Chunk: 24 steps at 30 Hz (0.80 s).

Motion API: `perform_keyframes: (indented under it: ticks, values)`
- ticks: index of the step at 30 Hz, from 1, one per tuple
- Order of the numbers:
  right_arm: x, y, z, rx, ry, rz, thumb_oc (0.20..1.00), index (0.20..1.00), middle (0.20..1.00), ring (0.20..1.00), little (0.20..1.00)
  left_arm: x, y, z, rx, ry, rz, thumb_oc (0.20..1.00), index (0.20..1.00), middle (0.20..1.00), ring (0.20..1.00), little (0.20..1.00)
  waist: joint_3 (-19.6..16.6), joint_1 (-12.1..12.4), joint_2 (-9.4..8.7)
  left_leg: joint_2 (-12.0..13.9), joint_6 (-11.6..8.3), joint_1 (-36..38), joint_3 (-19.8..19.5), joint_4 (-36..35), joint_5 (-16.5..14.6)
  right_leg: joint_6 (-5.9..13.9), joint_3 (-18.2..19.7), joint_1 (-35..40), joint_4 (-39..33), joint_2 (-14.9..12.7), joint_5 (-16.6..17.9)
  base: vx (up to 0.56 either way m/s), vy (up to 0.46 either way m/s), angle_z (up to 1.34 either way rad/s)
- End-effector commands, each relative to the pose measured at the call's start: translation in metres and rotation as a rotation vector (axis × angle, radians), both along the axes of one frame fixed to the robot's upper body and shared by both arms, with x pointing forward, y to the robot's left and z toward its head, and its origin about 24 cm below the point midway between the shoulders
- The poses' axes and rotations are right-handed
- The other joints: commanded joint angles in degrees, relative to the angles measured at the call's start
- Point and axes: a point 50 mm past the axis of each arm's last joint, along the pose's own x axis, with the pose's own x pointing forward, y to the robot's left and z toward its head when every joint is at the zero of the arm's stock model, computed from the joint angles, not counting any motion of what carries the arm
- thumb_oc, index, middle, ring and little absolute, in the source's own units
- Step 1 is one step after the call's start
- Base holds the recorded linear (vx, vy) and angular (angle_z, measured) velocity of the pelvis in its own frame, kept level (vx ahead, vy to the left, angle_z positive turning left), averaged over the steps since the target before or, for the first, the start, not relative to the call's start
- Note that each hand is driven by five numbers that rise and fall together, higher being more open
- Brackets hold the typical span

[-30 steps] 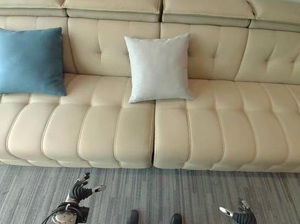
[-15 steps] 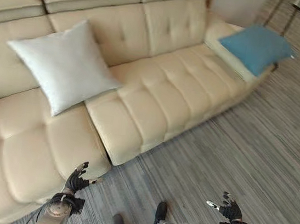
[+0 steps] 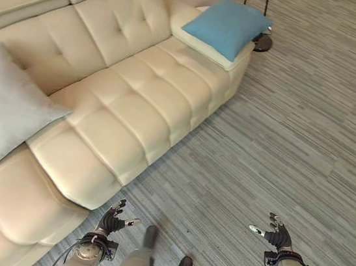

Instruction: Pick up all the scattered cushions and arrange them neatly on the sofa.

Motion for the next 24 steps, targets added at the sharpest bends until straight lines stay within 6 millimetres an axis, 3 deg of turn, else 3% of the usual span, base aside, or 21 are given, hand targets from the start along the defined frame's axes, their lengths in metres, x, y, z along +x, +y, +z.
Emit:
perform_keyframes:
  ticks: [1, 2, 3, 8, 11, 12, 16, 17, 21, 24]
  values:
    - [0.003, -0.009, 0.009, -0.019, -0.061, -0.032, 1.000, 1.000, 1.000, 1.000, 1.000, 0.011, 0.007, 0.012, 0.048, -0.061, -0.033, 1.000, 1.000, 1.000, 1.000, 1.000, 0.23, 3.48, 0.97, -0.97, 0.57, 0.28, 2.11, -0.89, 3.70, 8.56, 4.26, 1.82, 3.68, -3.10, -2.49, 0.29, 0.113, -0.56]
    - [0.002, -0.007, 0.008, -0.009, -0.055, -0.023, 1.000, 1.000, 1.000, 1.000, 1.000, 0.007, 0.010, 0.011, 0.046, -0.056, -0.022, 1.000, 1.000, 1.000, 1.000, 1.000, -0.08, 4.03, 1.17, -0.56, 1.43, 2.03, 1.66, -2.58, 3.29, 8.66, 5.41, 2.38, 4.39, -2.74, -3.47, 0.52, 0.306, -1.01]
    - [0.002, -0.001, 0.007, -0.005, -0.054, 0.005, 1.000, 1.000, 1.000, 1.000, 1.000, 0.004, 0.015, 0.010, 0.059, -0.047, -0.008, 1.000, 1.000, 1.000, 1.000, 1.000, -0.57, 3.83, 0.66, -1.16, 2.89, 3.41, 0.71, -0.98, 2.57, 9.70, 6.03, 3.24, 5.51, -4.83, -4.97, 0.40, 0.267, -1.15]
    - [0.009, 0.009, 0.009, 0.021, -0.072, 0.049, 1.000, 1.000, 1.000, 1.000, 1.000, 0.002, 0.030, 0.014, 0.084, -0.047, 0.025, 1.000, 1.000, 1.000, 1.000, 1.000, -1.44, 4.72, -0.03, -0.36, 3.92, 4.63, 2.01, -0.04, 0.09, 11.51, 5.96, 1.74, 8.70, -8.32, -3.77, 0.22, 0.136, -0.97]
    - [0.011, 0.016, 0.011, 0.045, -0.089, 0.072, 1.000, 1.000, 1.000, 1.000, 1.000, 0.001, 0.039, 0.019, 0.105, -0.058, 0.040, 1.000, 1.000, 1.000, 1.000, 1.000, -1.49, 5.26, -0.44, 0.50, 4.40, 4.76, 2.66, 1.30, -1.87, 11.88, 4.41, -0.73, 11.19, -10.35, -0.88, 0.12, 0.046, -0.59]
    - [0.013, 0.016, 0.013, 0.046, -0.098, 0.076, 1.000, 1.000, 1.000, 1.000, 1.000, 0.000, 0.042, 0.020, 0.110, -0.065, 0.055, 1.000, 1.000, 1.000, 1.000, 1.000, -1.26, 5.03, -0.47, 0.70, 4.57, 5.58, 2.73, 1.25, -3.06, 11.19, 2.76, -2.75, 10.05, -11.00, 0.06, 0.16, 0.040, -0.31]
    - [0.024, 0.020, 0.019, 0.047, -0.123, 0.097, 1.000, 1.000, 1.000, 1.000, 1.000, 0.000, 0.041, 0.018, 0.102, -0.062, 0.069, 1.000, 1.000, 1.000, 1.000, 1.000, 0.85, 3.40, -0.02, 1.30, 5.10, 8.62, 3.20, 1.60, -5.85, 11.51, -0.33, -11.68, 7.13, -11.45, 4.75, 0.19, -0.016, -0.18]
    - [0.025, 0.021, 0.020, 0.048, -0.125, 0.102, 1.000, 1.000, 1.000, 1.000, 1.000, 0.000, 0.041, 0.017, 0.101, -0.058, 0.070, 1.000, 1.000, 1.000, 1.000, 1.000, 1.24, 2.91, 0.35, 1.80, 5.01, 10.64, 2.74, 1.74, -7.85, 12.19, -0.46, -13.81, 6.26, -11.18, 5.26, 0.30, -0.052, -0.32]
    - [0.027, 0.022, 0.022, 0.044, -0.134, 0.106, 1.000, 1.000, 1.000, 1.000, 1.000, 0.001, 0.037, 0.016, 0.092, -0.064, 0.077, 1.000, 1.000, 1.000, 1.000, 1.000, 2.35, 1.74, 0.80, 1.81, 4.77, 15.03, 1.88, 1.14, -9.93, 12.83, -1.15, -17.75, 2.42, -10.78, 8.03, 0.31, -0.083, 0.09]
    - [0.022, 0.020, 0.022, 0.034, -0.135, 0.092, 1.000, 1.000, 1.000, 1.000, 1.000, 0.006, 0.032, 0.018, 0.095, -0.081, 0.067, 1.000, 1.000, 1.000, 1.000, 1.000, 2.14, 0.49, 0.79, 3.14, 2.91, 22.50, -1.91, -1.98, -13.38, 13.99, -1.28, -20.24, 1.36, -11.65, 10.13, 0.51, -0.232, 0.44]
